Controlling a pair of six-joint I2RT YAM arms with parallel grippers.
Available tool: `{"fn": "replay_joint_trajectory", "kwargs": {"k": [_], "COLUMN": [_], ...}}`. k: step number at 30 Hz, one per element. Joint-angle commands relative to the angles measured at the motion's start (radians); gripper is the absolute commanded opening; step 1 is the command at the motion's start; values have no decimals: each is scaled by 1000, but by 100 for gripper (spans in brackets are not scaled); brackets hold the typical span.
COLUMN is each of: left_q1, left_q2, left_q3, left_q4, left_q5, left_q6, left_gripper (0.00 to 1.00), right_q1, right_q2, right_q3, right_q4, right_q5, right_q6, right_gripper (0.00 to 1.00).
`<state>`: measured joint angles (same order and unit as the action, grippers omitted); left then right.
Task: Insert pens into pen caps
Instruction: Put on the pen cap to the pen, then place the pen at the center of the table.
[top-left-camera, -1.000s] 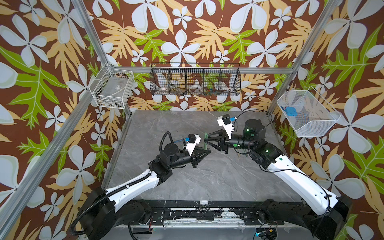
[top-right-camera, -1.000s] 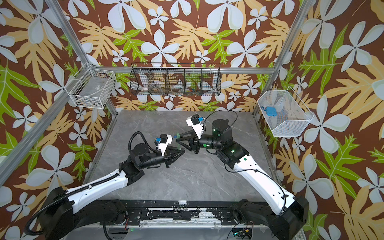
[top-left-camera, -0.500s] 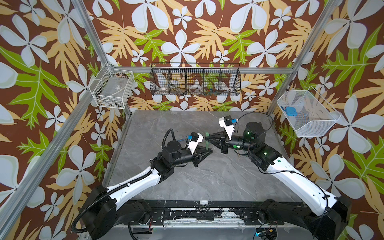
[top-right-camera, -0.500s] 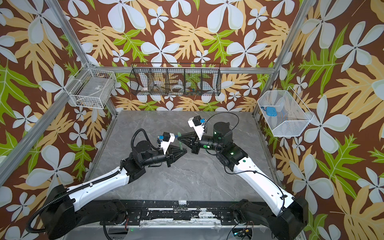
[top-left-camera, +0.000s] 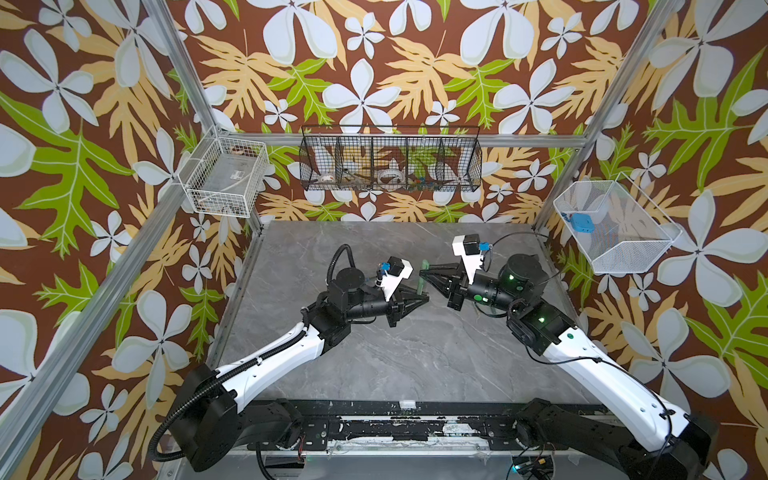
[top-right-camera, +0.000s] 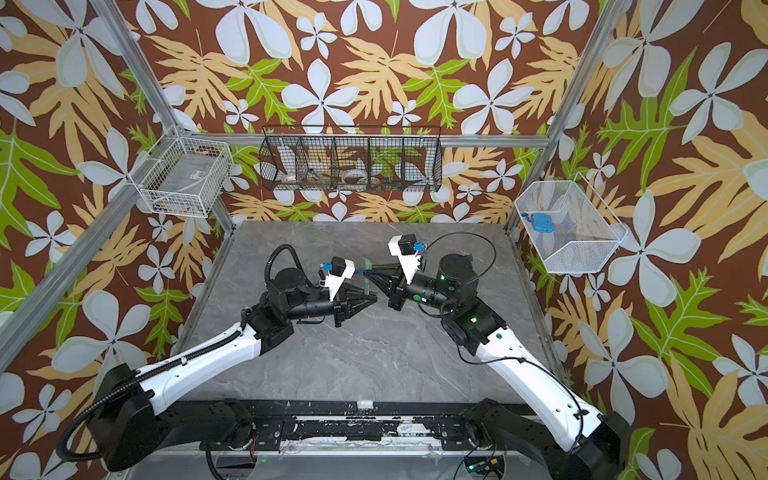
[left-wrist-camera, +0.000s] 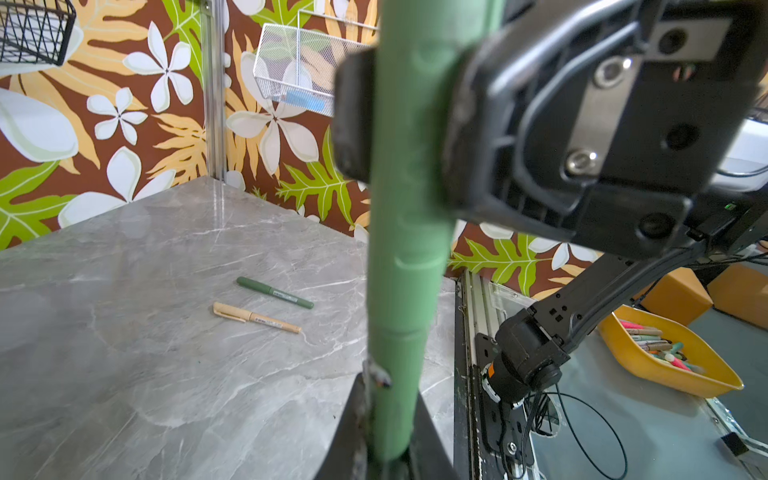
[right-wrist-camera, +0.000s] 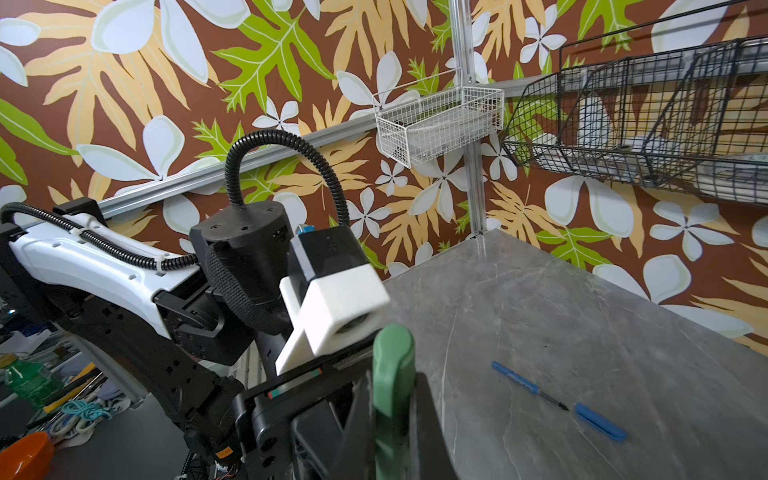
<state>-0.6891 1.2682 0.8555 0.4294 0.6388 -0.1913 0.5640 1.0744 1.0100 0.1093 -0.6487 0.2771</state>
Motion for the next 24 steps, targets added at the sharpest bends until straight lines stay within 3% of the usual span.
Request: {"fn": "replay_joint_trajectory", "kwargs": {"k": [1, 3, 5, 7, 16, 21, 24], "left_q1": [14, 13, 13, 13, 14, 14, 17], "left_q2": [8, 5, -1, -16, -43, -113, -155], "left_q3": [-29, -78, -116, -144, -207, -241, -245], "left_q4": [213, 241, 243, 228, 178, 62, -31], "left_q5": [-65, -72, -94, -125, -200, -413, -576], "left_q6": [-87, -108, -115, -107, -90, -78, -64], "left_gripper": [0, 2, 14, 17, 56, 74, 82], "right_q1": [4, 4, 4, 2, -26, -52, -100], "right_q2": [23, 51, 84, 111, 156, 254, 349], "right_q3": [44, 85, 136, 180, 276, 355, 332], "right_q4": [-136, -132, -162, -193, -258, -519, -589], "right_q5": [-18, -3, 33, 50, 190, 442, 455], "right_q6": [-5, -5, -11, -20, 12, -21, -26], "right_gripper": [0, 0, 0, 0, 0, 0, 0]}}
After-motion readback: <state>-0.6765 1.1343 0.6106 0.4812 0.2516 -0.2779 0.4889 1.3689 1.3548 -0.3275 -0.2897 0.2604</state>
